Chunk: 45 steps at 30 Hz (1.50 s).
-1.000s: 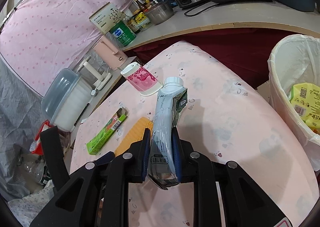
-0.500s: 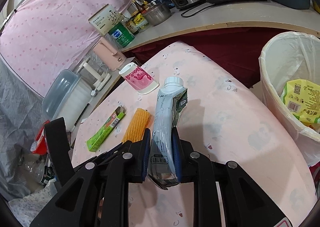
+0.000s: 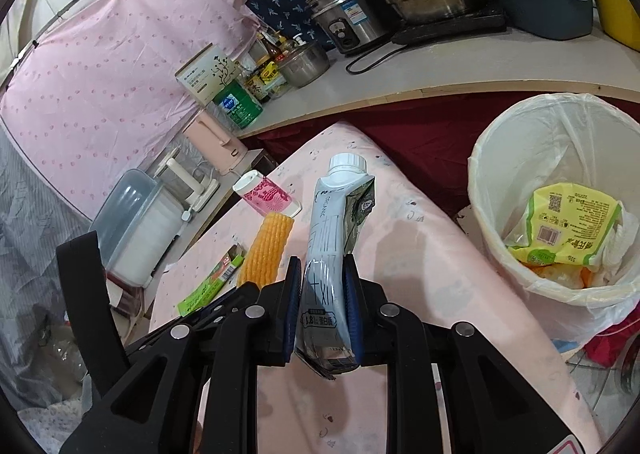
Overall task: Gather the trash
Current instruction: 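Carry the carton and foam sleeve over the white trash bin, then open both grippers to drop the carton and foam sleeve into the bin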
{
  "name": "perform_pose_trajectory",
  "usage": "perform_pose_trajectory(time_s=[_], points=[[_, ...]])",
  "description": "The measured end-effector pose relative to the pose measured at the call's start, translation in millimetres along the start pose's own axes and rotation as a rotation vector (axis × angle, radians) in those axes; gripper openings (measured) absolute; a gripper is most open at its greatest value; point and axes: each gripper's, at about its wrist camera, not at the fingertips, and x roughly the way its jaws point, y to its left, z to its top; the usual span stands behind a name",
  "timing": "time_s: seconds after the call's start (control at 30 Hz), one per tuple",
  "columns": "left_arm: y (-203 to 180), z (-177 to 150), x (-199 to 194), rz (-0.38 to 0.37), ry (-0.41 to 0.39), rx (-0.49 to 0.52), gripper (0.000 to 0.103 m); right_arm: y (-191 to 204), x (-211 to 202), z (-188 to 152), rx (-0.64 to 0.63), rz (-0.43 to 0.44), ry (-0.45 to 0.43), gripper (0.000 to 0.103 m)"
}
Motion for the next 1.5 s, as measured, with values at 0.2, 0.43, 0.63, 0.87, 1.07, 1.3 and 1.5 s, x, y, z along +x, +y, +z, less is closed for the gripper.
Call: perform_pose_trajectory(time_s=[0.2, 0.43, 0.63, 0.87, 1.07, 1.3, 1.5], points=[[-38, 7, -8, -0.040, -0.017, 0.041, 0.010, -26, -28, 11, 0.029, -0.029, -0.055, 0.020], [-87, 13, -9, -0.091, -0.022, 0.101, 0.010, -62, -59, 23, 0.079, -0.071, -0.116, 0.020], [-129, 17, -6, -0.150, -0.012, 0.144, 0.010, -99, -83, 33, 0.127, -0.108, -0.165, 0.020], [-178, 18, 6, -0.204, 0.015, 0.205, 0.010, -141, -100, 38, 0.187, -0.150, -0.199, 0.020], [-203, 16, 26, -0.254, 0.059, 0.218, 0.011, -163, -103, 39, 0.213, -0.173, -0.204, 0.020], [-207, 15, 36, -0.238, 0.059, 0.201, 0.033, -171, -95, 43, 0.214, -0.174, -0.198, 0.021], [-200, 16, 32, -0.187, 0.021, 0.192, 0.061, -159, -91, 50, 0.168, -0.175, -0.220, 0.023]])
